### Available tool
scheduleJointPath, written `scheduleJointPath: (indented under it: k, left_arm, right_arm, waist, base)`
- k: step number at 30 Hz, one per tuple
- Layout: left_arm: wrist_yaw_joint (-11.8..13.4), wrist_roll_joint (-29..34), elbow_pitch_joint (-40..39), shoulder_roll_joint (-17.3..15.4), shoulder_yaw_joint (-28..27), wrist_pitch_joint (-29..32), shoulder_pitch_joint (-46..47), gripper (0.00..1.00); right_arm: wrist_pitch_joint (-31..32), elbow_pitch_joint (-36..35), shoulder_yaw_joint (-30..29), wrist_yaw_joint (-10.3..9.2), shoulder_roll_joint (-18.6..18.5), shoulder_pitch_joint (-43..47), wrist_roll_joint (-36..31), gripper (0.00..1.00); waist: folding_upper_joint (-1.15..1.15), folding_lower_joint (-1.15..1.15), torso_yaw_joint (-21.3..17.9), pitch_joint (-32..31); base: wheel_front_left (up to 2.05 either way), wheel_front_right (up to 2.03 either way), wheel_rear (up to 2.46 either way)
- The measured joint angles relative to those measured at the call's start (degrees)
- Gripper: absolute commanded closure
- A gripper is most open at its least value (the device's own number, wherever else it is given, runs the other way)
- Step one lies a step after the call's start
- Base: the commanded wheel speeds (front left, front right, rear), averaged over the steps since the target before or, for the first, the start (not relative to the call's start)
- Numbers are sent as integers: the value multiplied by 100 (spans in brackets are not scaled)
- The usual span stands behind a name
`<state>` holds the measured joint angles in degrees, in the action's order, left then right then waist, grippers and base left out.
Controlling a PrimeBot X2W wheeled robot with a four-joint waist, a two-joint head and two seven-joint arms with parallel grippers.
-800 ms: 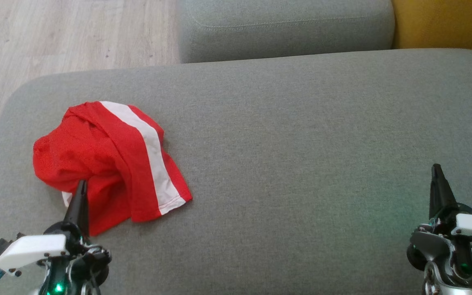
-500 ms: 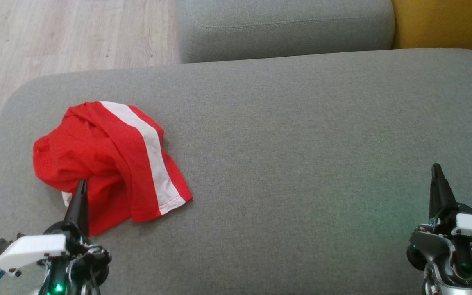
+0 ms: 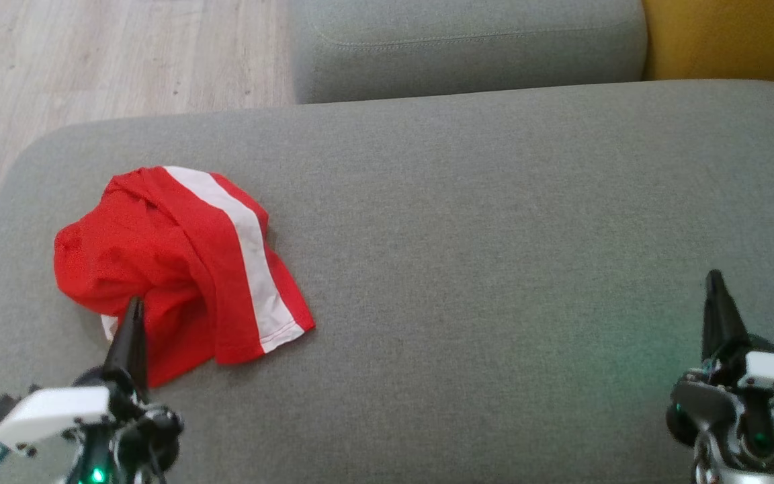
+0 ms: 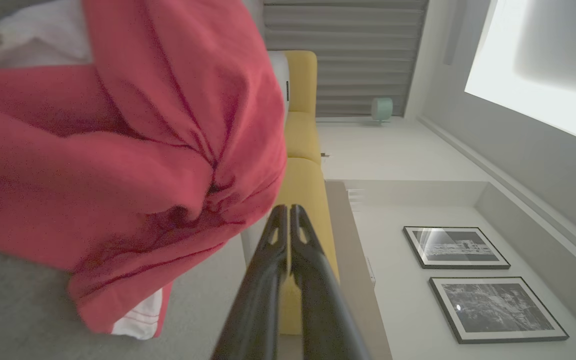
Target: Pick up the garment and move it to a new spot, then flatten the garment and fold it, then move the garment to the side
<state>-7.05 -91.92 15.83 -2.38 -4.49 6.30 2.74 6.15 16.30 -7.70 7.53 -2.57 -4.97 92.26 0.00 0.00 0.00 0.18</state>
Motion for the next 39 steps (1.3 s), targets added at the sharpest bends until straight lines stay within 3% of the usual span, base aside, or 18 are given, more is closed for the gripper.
scheduleJointPath:
  k: [5, 17, 39]
  left_arm:
    - [19, 0, 364, 67, 18, -5, -296, 0]
    - [23, 227, 288, 71, -2, -204, -360, 0]
    - [27, 1365, -358, 70, -359, -586, -242, 0]
  right_arm:
    - [-8, 367, 19, 0, 26, 235, 0, 0]
    - [-172, 358, 82, 0, 27, 311, -348, 0]
    - [-527, -242, 193, 0, 27, 171, -2616, 0]
  waist:
    - [0, 0, -2, 0]
    - [0, 0, -10, -11]
    - [0, 0, -1, 0]
  base:
    - [0, 0, 0]
    - [0, 0, 0]
    - [0, 0, 0]
